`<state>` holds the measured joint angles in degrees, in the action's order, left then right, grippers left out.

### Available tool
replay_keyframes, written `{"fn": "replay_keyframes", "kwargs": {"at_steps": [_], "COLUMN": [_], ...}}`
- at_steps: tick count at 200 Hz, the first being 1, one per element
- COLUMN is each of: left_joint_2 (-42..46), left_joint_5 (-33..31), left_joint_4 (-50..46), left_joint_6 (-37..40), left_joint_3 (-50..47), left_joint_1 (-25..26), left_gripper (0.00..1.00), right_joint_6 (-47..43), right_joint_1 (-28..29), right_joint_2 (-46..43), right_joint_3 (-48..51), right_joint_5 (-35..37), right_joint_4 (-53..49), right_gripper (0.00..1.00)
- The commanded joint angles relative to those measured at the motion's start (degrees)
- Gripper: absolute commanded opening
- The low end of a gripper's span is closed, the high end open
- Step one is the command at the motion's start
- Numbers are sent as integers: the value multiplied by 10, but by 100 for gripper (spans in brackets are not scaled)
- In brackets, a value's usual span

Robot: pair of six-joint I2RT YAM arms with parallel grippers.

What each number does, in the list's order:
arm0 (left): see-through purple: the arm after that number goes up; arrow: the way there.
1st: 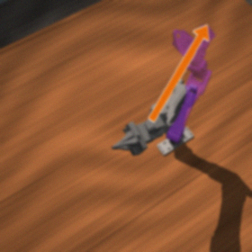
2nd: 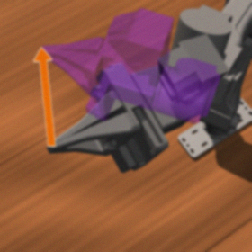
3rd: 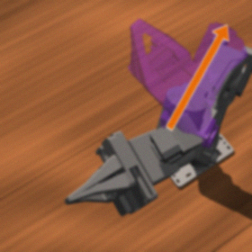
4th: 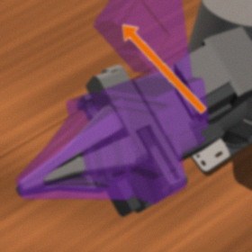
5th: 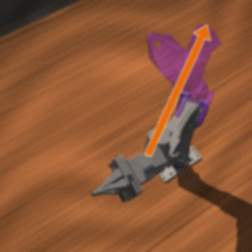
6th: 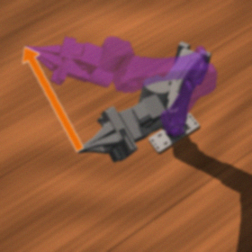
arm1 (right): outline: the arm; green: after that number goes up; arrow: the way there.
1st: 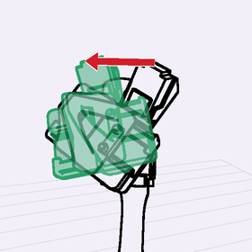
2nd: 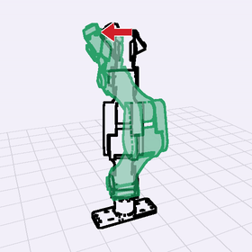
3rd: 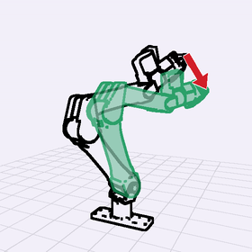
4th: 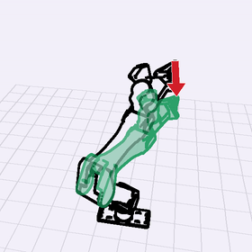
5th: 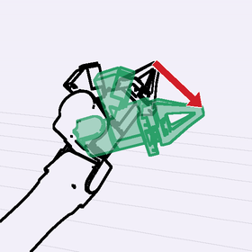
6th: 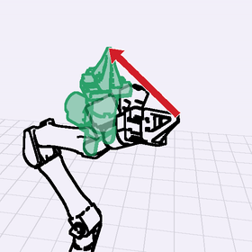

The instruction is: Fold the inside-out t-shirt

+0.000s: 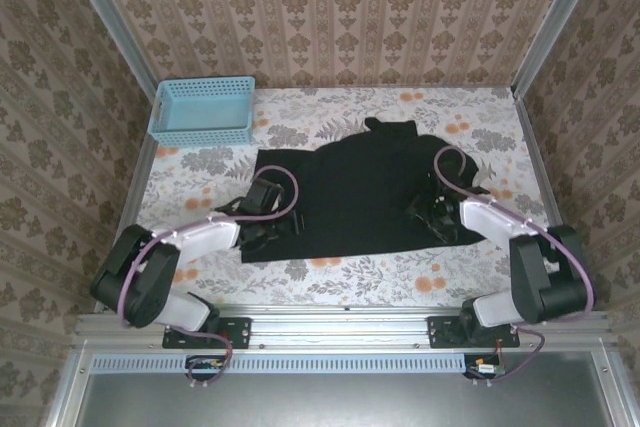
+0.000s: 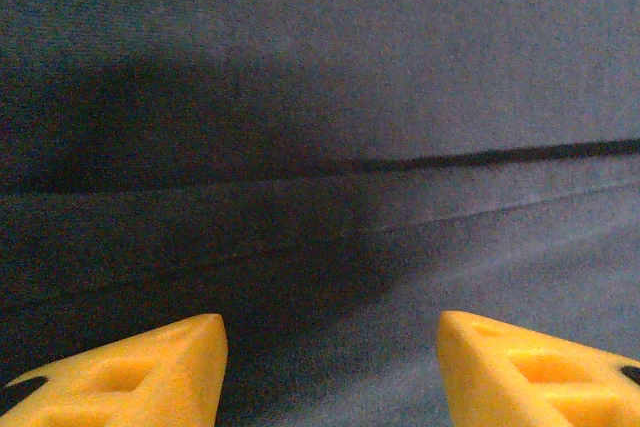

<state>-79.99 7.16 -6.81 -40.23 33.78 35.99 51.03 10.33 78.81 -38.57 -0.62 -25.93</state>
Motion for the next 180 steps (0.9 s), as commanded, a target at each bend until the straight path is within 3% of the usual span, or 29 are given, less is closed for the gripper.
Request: {"fn": "replay_keyframes", "kwargs": {"at_steps": [1, 21, 42, 92, 139, 180], "left_joint_2": [44, 74, 71, -85, -251, -345], "left_joint_5": [-44, -51, -71, -133, -189, -215], "left_joint_4": [-45, -77, -139, -196, -228, -241], "left_joint_6": [-46, -33, 24, 131, 162, 178], "left_joint_3": [-17, 12, 97, 307, 441, 509], "left_joint_1": [39, 41, 4, -115, -126, -128], "left_gripper": [59, 60, 61, 60, 59, 59], "right_joint_6": [41, 26, -34, -152, -194, -212], "right_joint_1": [-1, -2, -9, -21, -29, -62], "right_joint_2": [-64, -112, -110, 66, 199, 295], "right_joint_3": [31, 26, -45, -287, -403, -458], "right_joint_5": [60, 78, 89, 61, 32, -6], "right_joint_4": [-84, -105, -109, -93, -76, -67], "right_gripper": [80, 80, 80, 81, 80, 80]}}
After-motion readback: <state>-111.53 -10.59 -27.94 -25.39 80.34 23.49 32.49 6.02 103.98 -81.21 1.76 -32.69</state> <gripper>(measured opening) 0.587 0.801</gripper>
